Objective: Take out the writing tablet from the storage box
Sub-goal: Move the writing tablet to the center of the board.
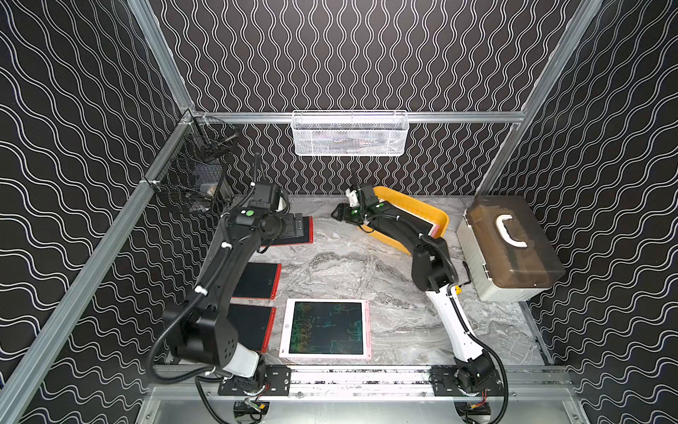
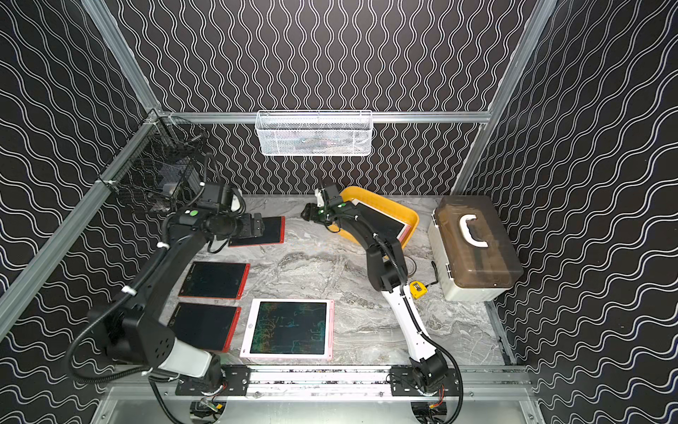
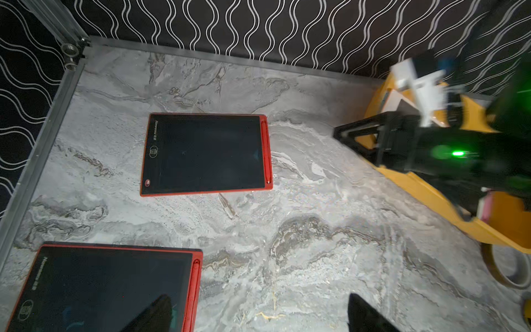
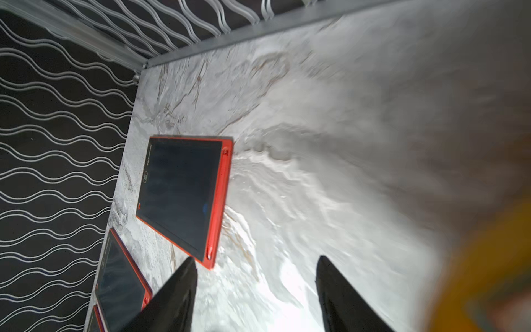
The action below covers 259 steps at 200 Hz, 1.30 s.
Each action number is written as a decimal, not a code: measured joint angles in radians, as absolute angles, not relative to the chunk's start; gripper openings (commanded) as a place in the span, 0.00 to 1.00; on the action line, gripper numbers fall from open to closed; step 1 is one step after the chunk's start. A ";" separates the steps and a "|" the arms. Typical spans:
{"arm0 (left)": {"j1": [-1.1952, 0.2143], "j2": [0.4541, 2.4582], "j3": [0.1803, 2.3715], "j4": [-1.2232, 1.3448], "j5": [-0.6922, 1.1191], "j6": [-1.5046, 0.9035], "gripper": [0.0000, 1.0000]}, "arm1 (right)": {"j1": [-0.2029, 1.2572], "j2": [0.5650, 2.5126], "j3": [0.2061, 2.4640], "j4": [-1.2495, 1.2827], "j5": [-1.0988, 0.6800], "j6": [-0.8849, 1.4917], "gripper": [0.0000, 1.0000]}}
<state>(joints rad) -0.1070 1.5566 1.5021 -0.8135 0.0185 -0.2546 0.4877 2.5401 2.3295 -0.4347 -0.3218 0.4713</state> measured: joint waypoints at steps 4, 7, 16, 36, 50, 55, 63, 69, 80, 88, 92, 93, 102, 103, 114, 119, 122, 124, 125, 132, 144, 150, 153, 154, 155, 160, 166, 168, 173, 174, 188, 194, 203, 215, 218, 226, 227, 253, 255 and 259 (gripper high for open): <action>-0.110 1.577 1.507 -0.805 0.014 -0.252 0.99 | 0.479 2.513 2.305 -0.437 -0.319 0.468 0.68; -0.112 1.594 1.511 -0.799 0.008 -0.250 0.99 | 0.471 2.495 2.288 -0.437 -0.316 0.465 0.69; -0.121 1.644 1.529 -0.784 -0.005 -0.239 0.99 | 0.446 2.428 2.229 -0.434 -0.308 0.458 0.69; -0.152 1.763 1.580 -0.750 -0.040 -0.227 0.99 | 0.393 2.264 2.106 -0.430 -0.286 0.432 0.72; -0.178 1.843 1.622 -0.730 -0.067 -0.212 0.99 | 0.366 2.163 2.032 -0.396 -0.256 0.421 0.74; -0.187 1.869 1.636 -0.725 -0.079 -0.210 0.99 | 0.360 2.135 2.009 -0.386 -0.249 0.416 0.75; -0.199 1.915 1.663 -0.717 -0.099 -0.207 0.99 | 0.353 2.098 1.971 -0.374 -0.244 0.406 0.78; -0.209 1.948 1.682 -0.710 -0.119 -0.207 0.99 | 0.347 2.078 1.950 -0.374 -0.237 0.401 0.79; -0.220 2.007 1.715 -0.703 -0.157 -0.202 0.99 | 0.336 2.050 1.911 -0.374 -0.221 0.387 0.84; -0.224 2.045 1.737 -0.699 -0.181 -0.195 0.99 | 0.326 2.030 1.887 -0.382 -0.210 0.382 0.87; -0.226 2.067 1.752 -0.700 -0.197 -0.189 0.99 | 0.320 2.018 1.874 -0.384 -0.196 0.380 0.88; -0.226 2.071 1.755 -0.700 -0.199 -0.188 0.99 | 0.318 2.014 1.870 -0.385 -0.192 0.379 0.88; -0.229 2.117 1.782 -0.695 -0.227 -0.184 0.99 | 0.308 1.988 1.850 -0.390 -0.182 0.373 0.89; -0.229 2.123 1.786 -0.695 -0.231 -0.183 0.99 | 0.307 1.986 1.849 -0.390 -0.182 0.373 0.89; -0.231 2.173 1.819 -0.698 -0.262 -0.181 0.99 | 0.294 1.958 1.829 -0.385 -0.163 0.360 0.91; -0.232 2.191 1.834 -0.701 -0.273 -0.181 0.99 | 0.290 1.946 1.819 -0.382 -0.159 0.355 0.92; -0.233 2.204 1.845 -0.701 -0.281 -0.180 0.99 | 0.288 1.942 1.815 -0.381 -0.156 0.353 0.92; -0.234 2.213 1.854 -0.701 -0.287 -0.179 0.99 | 0.287 1.938 1.811 -0.381 -0.155 0.350 0.92; -0.234 2.216 1.856 -0.701 -0.289 -0.179 0.99 | 0.287 1.937 1.811 -0.381 -0.155 0.349 0.92; -0.236 2.246 1.884 -0.698 -0.305 -0.176 0.99 | 0.284 1.928 1.798 -0.381 -0.151 0.344 0.92; -0.237 2.296 1.931 -0.702 -0.326 -0.163 0.99 | 0.275 1.919 1.779 -0.381 -0.141 0.337 0.92; -0.237 2.318 1.952 -0.701 -0.335 -0.161 0.99 | 0.270 1.915 1.769 -0.380 -0.141 0.331 0.92; -0.238 2.328 1.961 -0.701 -0.339 -0.159 0.99 | 0.267 1.913 1.765 -0.379 -0.140 0.331 0.92; -0.238 2.331 1.963 -0.701 -0.339 -0.159 0.99 | 0.266 1.913 1.763 -0.379 -0.140 0.331 0.92; -0.238 2.336 1.968 -0.701 -0.341 -0.157 0.99 | 0.265 1.913 1.761 -0.379 -0.139 0.331 0.92; -0.238 2.353 1.984 -0.705 -0.345 -0.155 0.99 | 0.260 1.909 1.753 -0.378 -0.136 0.330 0.92; -0.238 2.377 2.008 -0.707 -0.352 -0.153 0.99 | 0.252 1.906 1.744 -0.377 -0.125 0.329 0.92; -0.238 2.383 2.013 -0.707 -0.353 -0.152 0.99 | 0.251 1.906 1.742 -0.377 -0.123 0.329 0.92; -0.237 2.400 2.030 -0.707 -0.359 -0.147 0.99 | 0.246 1.904 1.736 -0.375 -0.122 0.329 0.92; -0.237 2.402 2.032 -0.707 -0.360 -0.147 0.99 | 0.245 1.903 1.735 -0.375 -0.122 0.329 0.92; -0.233 2.435 2.065 -0.703 -0.369 -0.140 0.99 | 0.232 1.896 1.720 -0.368 -0.121 0.329 0.92; -0.229 2.445 2.078 -0.701 -0.369 -0.139 0.98 | 0.227 1.893 1.716 -0.366 -0.121 0.329 0.92; -0.221 2.458 2.091 -0.689 -0.369 -0.142 0.97 | 0.221 1.892 1.712 -0.364 -0.122 0.329 0.92; -0.206 2.473 2.103 -0.670 -0.369 -0.148 0.93 | 0.215 1.892 1.709 -0.359 -0.122 0.329 0.92; -0.202 2.475 2.103 -0.662 -0.369 -0.150 0.92 | 0.213 1.892 1.708 -0.358 -0.122 0.329 0.92; -0.192 2.479 2.102 -0.647 -0.365 -0.157 0.90 | 0.211 1.892 1.706 -0.355 -0.123 0.329 0.92; -0.191 2.479 2.101 -0.645 -0.364 -0.157 0.90 | 0.211 1.892 1.705 -0.355 -0.123 0.329 0.92; -0.166 2.479 2.070 -0.598 -0.342 -0.182 0.85 | 0.205 1.903 1.705 -0.345 -0.133 0.332 0.92; -0.163 2.477 2.064 -0.592 -0.340 -0.185 0.84 | 0.205 1.904 1.706 -0.344 -0.134 0.332 0.92; -0.160 2.474 2.054 -0.579 -0.336 -0.189 0.84 | 0.204 1.908 1.707 -0.343 -0.134 0.332 0.92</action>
<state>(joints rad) -0.1600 2.4744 2.0541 -0.5793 -0.3355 -0.1890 0.2035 1.9079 1.7073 -0.3431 -0.1345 0.3325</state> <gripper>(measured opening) 0.855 0.923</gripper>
